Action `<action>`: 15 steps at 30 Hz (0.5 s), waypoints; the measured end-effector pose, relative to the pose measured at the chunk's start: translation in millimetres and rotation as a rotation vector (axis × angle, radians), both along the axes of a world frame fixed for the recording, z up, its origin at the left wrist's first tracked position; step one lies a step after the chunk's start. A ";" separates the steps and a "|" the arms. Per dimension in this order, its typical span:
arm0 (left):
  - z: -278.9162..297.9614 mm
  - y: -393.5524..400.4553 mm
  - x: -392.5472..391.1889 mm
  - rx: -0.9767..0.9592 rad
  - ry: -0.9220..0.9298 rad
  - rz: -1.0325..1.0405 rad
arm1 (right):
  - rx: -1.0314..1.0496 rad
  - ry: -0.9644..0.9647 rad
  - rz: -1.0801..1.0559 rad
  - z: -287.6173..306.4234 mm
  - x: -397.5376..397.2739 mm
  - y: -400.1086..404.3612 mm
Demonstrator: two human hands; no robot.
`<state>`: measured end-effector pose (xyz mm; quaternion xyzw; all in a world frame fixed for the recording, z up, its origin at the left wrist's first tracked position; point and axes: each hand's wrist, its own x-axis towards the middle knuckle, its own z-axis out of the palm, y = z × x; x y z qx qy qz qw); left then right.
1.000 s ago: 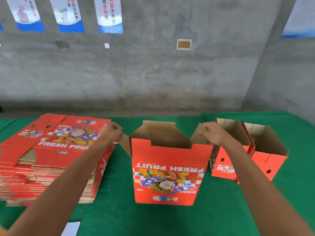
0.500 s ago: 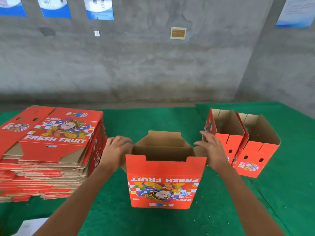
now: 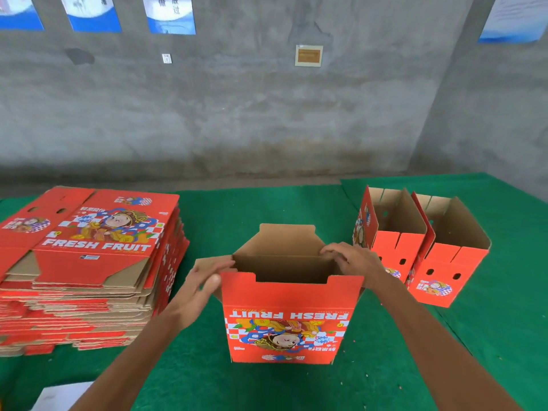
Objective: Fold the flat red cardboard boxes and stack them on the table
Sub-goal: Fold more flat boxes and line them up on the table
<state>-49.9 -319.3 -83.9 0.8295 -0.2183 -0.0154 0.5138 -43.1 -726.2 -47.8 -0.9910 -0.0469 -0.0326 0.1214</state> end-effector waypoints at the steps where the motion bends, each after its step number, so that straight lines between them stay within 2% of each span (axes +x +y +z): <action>1: -1.6 -6.3 -0.1 0.075 -0.045 0.058 | 0.033 0.014 0.008 2.2 1.8 -1.6; 5: 3.2 -43.5 10.4 0.232 -0.055 0.371 | 0.059 0.059 0.070 11.9 5.0 -11.5; 10: 2.7 -47.9 20.3 0.595 -0.180 0.329 | 0.057 0.043 -0.036 29.7 13.3 -32.7; 13: 5.8 -55.5 21.6 0.775 -0.203 0.351 | 0.155 -0.098 0.034 37.3 9.0 -23.4; 15: 8.2 -64.7 20.9 0.844 -0.236 0.412 | 0.120 -0.179 0.076 36.0 2.7 -10.6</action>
